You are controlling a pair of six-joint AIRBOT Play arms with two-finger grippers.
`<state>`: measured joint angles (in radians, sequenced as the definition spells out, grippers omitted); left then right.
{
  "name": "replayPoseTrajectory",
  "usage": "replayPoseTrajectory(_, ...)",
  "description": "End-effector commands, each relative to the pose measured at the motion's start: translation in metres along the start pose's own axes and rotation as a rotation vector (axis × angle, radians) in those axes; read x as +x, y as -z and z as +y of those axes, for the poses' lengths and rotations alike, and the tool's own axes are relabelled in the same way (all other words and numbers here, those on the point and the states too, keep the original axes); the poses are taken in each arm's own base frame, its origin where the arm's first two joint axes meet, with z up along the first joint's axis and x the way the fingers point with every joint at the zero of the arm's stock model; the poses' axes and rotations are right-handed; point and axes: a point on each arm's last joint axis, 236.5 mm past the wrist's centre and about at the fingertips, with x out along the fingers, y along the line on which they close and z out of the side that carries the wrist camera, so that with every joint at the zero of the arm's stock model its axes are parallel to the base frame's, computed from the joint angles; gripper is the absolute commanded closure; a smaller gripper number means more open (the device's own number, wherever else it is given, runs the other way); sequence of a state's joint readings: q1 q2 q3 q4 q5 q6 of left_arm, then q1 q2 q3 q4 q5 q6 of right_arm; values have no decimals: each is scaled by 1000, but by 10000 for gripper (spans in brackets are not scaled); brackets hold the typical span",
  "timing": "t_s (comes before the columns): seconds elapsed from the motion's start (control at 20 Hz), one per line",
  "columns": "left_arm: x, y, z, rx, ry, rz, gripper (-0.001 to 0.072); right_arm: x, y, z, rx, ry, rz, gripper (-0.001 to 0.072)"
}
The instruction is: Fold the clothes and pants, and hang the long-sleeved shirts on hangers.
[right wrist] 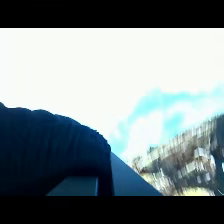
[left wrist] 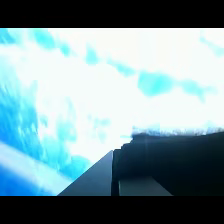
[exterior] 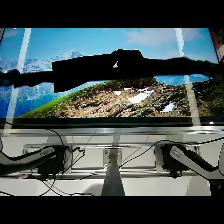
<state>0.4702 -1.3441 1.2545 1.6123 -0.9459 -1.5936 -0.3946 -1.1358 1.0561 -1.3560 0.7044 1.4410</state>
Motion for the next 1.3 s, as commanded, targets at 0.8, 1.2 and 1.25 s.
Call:
replayPoseTrajectory(0.8,48,185,66,277,-142,519,702,-38,275,-25,249,3,830,691)
replayPoseTrajectory(1.2,55,168,67,292,-142,510,8,-38,248,-30,-4,-80,778,179)
replayPoseTrajectory(1.25,51,156,69,288,-149,491,8,-41,242,-29,-44,-100,776,179)
